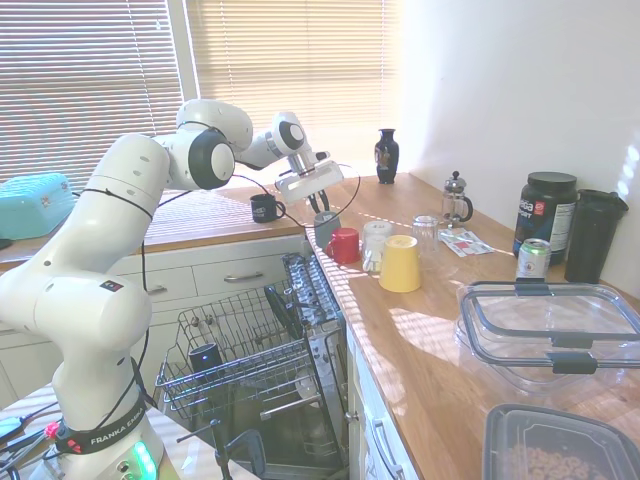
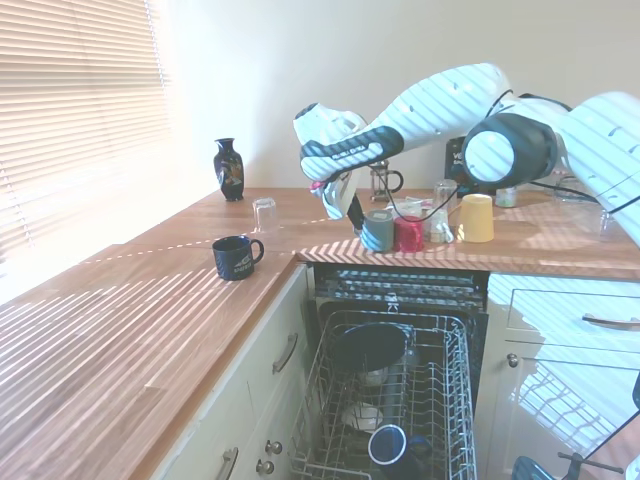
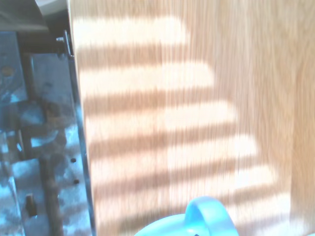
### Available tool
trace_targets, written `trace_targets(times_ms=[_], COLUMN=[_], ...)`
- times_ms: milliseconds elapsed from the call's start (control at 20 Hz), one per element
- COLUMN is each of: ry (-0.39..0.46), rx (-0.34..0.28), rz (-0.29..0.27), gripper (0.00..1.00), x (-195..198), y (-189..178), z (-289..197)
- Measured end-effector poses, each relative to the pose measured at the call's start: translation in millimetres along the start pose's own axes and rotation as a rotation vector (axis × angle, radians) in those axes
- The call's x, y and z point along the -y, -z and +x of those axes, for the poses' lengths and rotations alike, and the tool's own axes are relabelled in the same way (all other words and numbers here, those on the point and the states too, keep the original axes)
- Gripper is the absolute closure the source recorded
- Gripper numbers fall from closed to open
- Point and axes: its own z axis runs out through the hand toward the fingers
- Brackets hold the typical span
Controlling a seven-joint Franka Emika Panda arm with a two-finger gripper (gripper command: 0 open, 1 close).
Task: Take a mug cup out of the rack
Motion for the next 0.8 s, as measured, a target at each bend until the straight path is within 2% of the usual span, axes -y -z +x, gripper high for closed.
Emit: trace_targets(times_ms=[450,650,800], ry=[-0.026,-0.035,-0.056], rx=[-0.004,-0.015,-0.045], rz=[-0.001,0.001,0.013], gripper=[0.00,0.00,0.00], x=[6,1,-10], y=[-4,6,23], z=[15,17,20])
